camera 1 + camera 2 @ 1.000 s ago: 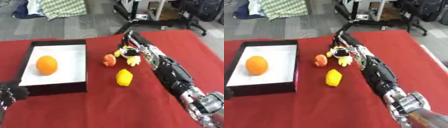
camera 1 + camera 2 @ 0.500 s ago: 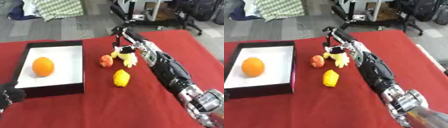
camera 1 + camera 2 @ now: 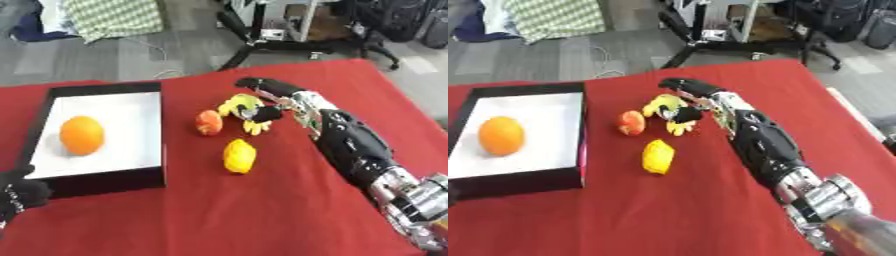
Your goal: Pick up objects on the table and place them in the box.
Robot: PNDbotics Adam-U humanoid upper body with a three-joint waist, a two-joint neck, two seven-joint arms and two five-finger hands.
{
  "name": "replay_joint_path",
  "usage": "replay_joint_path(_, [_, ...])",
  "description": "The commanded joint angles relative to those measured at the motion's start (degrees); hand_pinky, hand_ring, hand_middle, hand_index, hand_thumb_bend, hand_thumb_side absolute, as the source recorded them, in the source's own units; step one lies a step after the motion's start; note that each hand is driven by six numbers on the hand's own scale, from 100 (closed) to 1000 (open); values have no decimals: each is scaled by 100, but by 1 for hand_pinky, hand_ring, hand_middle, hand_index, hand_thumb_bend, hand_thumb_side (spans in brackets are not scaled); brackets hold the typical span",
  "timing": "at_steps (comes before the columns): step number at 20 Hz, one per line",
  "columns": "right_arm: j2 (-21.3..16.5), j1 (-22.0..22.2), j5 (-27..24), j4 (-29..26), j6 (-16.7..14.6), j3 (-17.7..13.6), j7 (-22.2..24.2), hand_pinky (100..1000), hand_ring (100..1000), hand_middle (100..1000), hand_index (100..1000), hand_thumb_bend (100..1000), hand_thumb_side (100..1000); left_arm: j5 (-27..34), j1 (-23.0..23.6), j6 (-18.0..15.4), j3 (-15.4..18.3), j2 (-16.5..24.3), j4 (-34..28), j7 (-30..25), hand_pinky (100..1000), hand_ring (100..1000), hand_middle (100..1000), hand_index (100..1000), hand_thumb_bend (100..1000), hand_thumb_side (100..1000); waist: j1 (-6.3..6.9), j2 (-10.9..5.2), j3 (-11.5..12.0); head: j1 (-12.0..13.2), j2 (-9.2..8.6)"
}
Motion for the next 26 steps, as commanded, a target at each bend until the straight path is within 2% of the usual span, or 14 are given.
replay_joint_path(1, [-169, -125, 132, -291, 76, -287, 572, 1000, 1000, 1000, 1000, 100, 804, -35, -44, -5, 46, 76, -90, 15, 698, 648, 587, 814, 100, 1000, 58, -145, -13, -8, -42])
replay_joint_path(4, [-182, -107, 219, -343, 212, -355, 891, 1000, 1000, 1000, 1000, 100, 791, -37, -43, -7, 50, 78, -93, 21, 698, 649, 587, 814, 100, 1000, 51, -141, -12, -12, -50])
replay_joint_path(6, [-192, -94, 347, -309, 268, -354, 1066, 998, 1000, 983, 1000, 100, 725, -38, -42, -8, 52, 79, -95, 23, 698, 649, 587, 814, 100, 1000, 47, -140, -10, -15, -61])
replay_joint_path(8, [-195, -88, 533, -270, 286, -337, 1247, 982, 977, 925, 1000, 100, 598, -40, -43, -9, 52, 80, -96, 23, 698, 649, 587, 814, 100, 1000, 45, -139, -8, -22, -67])
replay_joint_path(10, [-178, -89, 741, -261, 264, -327, 1377, 964, 932, 839, 996, 100, 390, -40, -45, -10, 51, 80, -98, 21, 698, 649, 587, 814, 100, 1000, 47, -136, -6, -29, -73])
replay_joint_path(11, [-166, -89, 833, -268, 247, -331, 1404, 955, 899, 784, 983, 100, 331, -40, -46, -10, 51, 79, -99, 21, 698, 649, 587, 814, 100, 1000, 49, -135, -6, -32, -76])
replay_joint_path(12, [-151, -91, 911, -285, 230, -341, 1391, 940, 851, 693, 948, 100, 329, -40, -48, -10, 52, 79, -100, 22, 698, 649, 587, 814, 100, 1000, 51, -134, -5, -36, -78])
replay_joint_path(14, [-134, -97, 1016, -353, 219, -370, 1241, 906, 754, 516, 798, 100, 309, -39, -48, -9, 53, 79, -101, 24, 698, 649, 587, 814, 100, 1000, 52, -134, -6, -41, -79])
replay_joint_path(16, [-126, -101, 1044, -454, 239, -397, 951, 882, 673, 412, 644, 100, 279, -38, -46, -8, 52, 80, -101, 24, 698, 649, 587, 814, 100, 1000, 51, -134, -7, -44, -81])
replay_joint_path(18, [-127, -107, 980, -569, 253, -406, 614, 870, 613, 336, 553, 100, 252, -39, -44, -8, 52, 81, -100, 25, 697, 649, 587, 814, 100, 1000, 48, -136, -7, -47, -82])
replay_joint_path(19, [-134, -112, 907, -637, 241, -399, 454, 865, 594, 313, 522, 100, 241, -39, -41, -8, 54, 83, -99, 26, 697, 649, 587, 814, 100, 1000, 46, -138, -7, -49, -81])
replay_joint_path(22, [-175, -157, 620, -876, 152, -334, 115, 869, 591, 297, 508, 100, 222, -41, -34, -9, 52, 87, -97, 25, 698, 650, 588, 814, 100, 1000, 36, -150, -4, -57, -75])
replay_joint_path(26, [-117, -266, 45, -1088, -12, -247, 41, 882, 586, 274, 489, 100, 203, -38, -29, -9, 42, 86, -93, 18, 697, 650, 588, 814, 100, 1000, 32, -173, 10, -75, -68])
